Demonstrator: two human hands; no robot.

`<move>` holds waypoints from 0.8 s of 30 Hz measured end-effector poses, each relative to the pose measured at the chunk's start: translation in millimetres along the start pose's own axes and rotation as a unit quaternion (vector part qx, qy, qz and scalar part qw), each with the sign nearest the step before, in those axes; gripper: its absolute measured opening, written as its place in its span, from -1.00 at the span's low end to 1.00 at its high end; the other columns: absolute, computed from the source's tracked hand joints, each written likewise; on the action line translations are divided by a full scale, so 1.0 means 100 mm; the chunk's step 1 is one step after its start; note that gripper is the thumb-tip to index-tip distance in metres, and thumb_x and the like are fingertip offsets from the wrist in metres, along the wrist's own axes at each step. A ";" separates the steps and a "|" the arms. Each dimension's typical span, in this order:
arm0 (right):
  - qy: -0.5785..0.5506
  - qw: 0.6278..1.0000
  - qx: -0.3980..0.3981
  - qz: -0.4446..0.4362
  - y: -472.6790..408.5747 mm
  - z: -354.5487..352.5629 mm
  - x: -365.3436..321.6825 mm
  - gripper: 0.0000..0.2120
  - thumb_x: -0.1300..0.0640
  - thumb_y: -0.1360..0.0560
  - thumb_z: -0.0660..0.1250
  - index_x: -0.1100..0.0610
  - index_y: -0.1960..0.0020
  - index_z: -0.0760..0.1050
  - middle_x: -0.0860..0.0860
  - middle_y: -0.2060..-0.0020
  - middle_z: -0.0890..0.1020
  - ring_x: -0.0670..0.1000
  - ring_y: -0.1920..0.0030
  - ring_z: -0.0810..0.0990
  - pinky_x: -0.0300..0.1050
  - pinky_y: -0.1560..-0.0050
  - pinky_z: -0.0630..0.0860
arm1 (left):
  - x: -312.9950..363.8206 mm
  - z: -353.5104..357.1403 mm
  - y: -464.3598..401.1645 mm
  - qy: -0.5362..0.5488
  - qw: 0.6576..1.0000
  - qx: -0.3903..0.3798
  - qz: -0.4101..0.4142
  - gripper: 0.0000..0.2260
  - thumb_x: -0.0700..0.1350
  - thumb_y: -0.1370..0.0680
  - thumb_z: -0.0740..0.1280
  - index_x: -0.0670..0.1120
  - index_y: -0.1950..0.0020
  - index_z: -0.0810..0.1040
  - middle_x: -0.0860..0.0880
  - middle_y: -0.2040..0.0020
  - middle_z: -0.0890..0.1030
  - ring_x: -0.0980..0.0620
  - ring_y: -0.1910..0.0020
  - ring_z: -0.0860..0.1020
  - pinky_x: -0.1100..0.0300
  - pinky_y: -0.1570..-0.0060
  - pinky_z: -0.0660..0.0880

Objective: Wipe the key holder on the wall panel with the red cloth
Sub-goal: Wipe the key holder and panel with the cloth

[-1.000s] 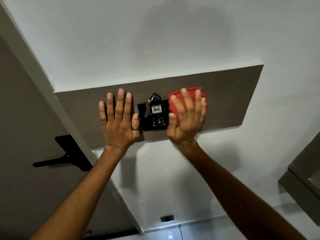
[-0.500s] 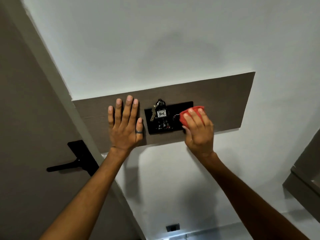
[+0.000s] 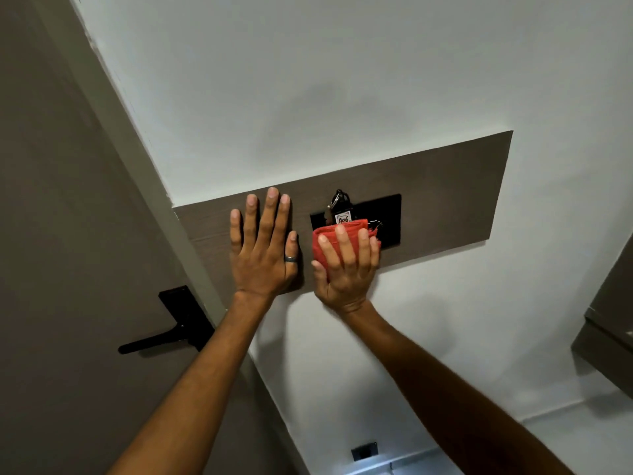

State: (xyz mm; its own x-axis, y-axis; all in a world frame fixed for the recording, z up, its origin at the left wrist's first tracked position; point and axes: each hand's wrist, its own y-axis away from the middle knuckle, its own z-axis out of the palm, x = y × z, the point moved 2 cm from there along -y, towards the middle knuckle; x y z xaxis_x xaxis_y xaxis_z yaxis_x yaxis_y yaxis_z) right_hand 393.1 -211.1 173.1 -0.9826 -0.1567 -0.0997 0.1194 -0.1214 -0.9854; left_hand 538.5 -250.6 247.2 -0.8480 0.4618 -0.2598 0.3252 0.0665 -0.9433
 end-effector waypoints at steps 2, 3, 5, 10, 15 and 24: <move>-0.001 0.996 -0.021 -0.086 -0.06 -0.03 0.20 -0.61 -0.11 -0.70 0.13 0.05 -0.40 0.49 0.11 -0.40 0.50 0.22 -0.56 0.29 0.18 -0.60 0.25 | 0.01 0.00 0.00 0.007 1.000 0.003 0.004 -0.48 0.01 -0.69 0.11 -0.08 -0.64 0.15 -0.07 -0.60 0.20 -0.06 -0.66 -0.07 -0.09 -0.62 -0.05; 0.000 0.997 -0.021 -0.077 -0.09 -0.04 0.29 -0.60 -0.12 -0.70 0.11 0.06 -0.40 0.48 0.13 -0.39 0.50 0.24 -0.55 0.30 0.18 -0.59 0.26 | 0.00 0.00 0.01 0.010 1.000 0.006 0.005 -0.48 0.01 -0.69 0.11 -0.08 -0.64 0.16 -0.07 -0.60 0.21 -0.06 -0.66 -0.07 -0.09 -0.62 -0.06; -0.025 0.997 0.002 0.070 -0.13 -0.06 0.28 -0.56 -0.11 -0.71 0.06 0.10 -0.44 0.42 0.17 -0.43 0.49 0.23 -0.61 0.27 0.17 -0.63 0.24 | 0.01 0.01 0.02 0.004 1.000 0.013 -0.001 -0.48 0.01 -0.69 0.11 -0.08 -0.64 0.17 -0.06 -0.61 0.21 -0.07 -0.66 -0.05 -0.09 -0.63 -0.06; -0.026 0.997 -0.025 -0.064 -0.11 -0.05 0.28 -0.59 -0.13 -0.70 0.11 0.04 -0.43 0.44 0.15 -0.40 0.49 0.22 -0.63 0.25 0.23 -0.63 0.21 | 0.03 0.03 0.02 0.004 1.000 0.020 -0.001 -0.48 0.02 -0.69 0.09 -0.08 -0.64 0.17 -0.04 -0.63 0.14 -0.07 -0.65 -0.06 -0.09 -0.63 -0.08; -0.002 0.998 -0.001 0.056 -0.03 -0.02 0.13 -0.58 -0.10 -0.69 0.14 0.01 -0.48 0.41 0.12 -0.49 0.43 0.18 -0.67 0.19 0.22 -0.68 0.15 | 0.04 0.02 0.01 0.007 1.000 0.023 -0.015 -0.49 0.02 -0.69 0.10 -0.09 -0.64 0.19 -0.03 -0.62 0.16 -0.06 -0.65 -0.07 -0.10 -0.62 -0.07; 0.001 1.000 -0.008 0.025 0.05 0.00 0.11 -0.61 -0.11 -0.67 0.21 -0.01 -0.45 0.46 0.11 -0.48 0.44 0.16 -0.68 0.15 0.22 -0.67 0.17 | 0.05 0.01 0.01 0.011 1.000 0.018 -0.015 -0.48 0.02 -0.69 0.09 -0.08 -0.64 0.17 -0.04 -0.61 0.18 -0.06 -0.65 -0.08 -0.10 -0.62 -0.07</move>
State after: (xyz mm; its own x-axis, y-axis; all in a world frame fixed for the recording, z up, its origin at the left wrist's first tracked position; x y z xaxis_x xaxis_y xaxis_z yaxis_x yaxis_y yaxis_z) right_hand 383.0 -213.9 167.2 -0.9757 -0.1601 -0.1497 0.1665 -0.0971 -0.9812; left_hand 533.6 -249.2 244.6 -0.8480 0.4787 -0.2275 0.2842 0.0485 -0.9575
